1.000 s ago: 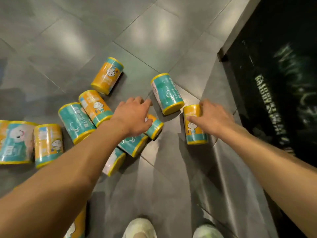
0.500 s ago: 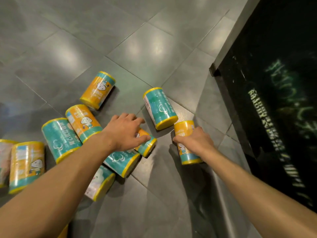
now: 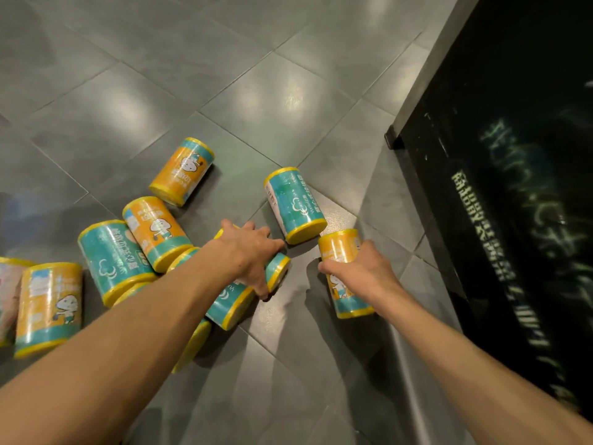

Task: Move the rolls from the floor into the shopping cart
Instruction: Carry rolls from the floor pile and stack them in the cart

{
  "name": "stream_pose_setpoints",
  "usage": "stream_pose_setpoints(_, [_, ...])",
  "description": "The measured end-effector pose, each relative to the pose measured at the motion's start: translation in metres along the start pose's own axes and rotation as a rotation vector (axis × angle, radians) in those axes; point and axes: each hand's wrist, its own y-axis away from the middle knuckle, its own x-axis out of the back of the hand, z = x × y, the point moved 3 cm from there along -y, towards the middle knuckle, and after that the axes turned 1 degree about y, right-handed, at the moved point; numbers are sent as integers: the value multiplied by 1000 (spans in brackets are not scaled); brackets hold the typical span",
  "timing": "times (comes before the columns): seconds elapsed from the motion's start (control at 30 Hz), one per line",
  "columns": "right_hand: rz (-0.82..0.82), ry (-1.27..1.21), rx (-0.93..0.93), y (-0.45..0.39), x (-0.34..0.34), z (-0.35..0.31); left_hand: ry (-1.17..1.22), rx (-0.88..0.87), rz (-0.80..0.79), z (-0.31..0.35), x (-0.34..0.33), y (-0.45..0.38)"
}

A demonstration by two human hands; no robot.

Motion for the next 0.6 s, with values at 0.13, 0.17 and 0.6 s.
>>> stream_pose_setpoints(0.13, [-7,33,22,5,4,-2,37,-26,108,-4,-3,4])
stream_pose_setpoints(0.17, [0,40,24,6,7,-5,66,-33,146,-4,-4,6])
stream_pose_setpoints(0.6, [1,30,89,148,105,-104,932,203,525,-18,83,183])
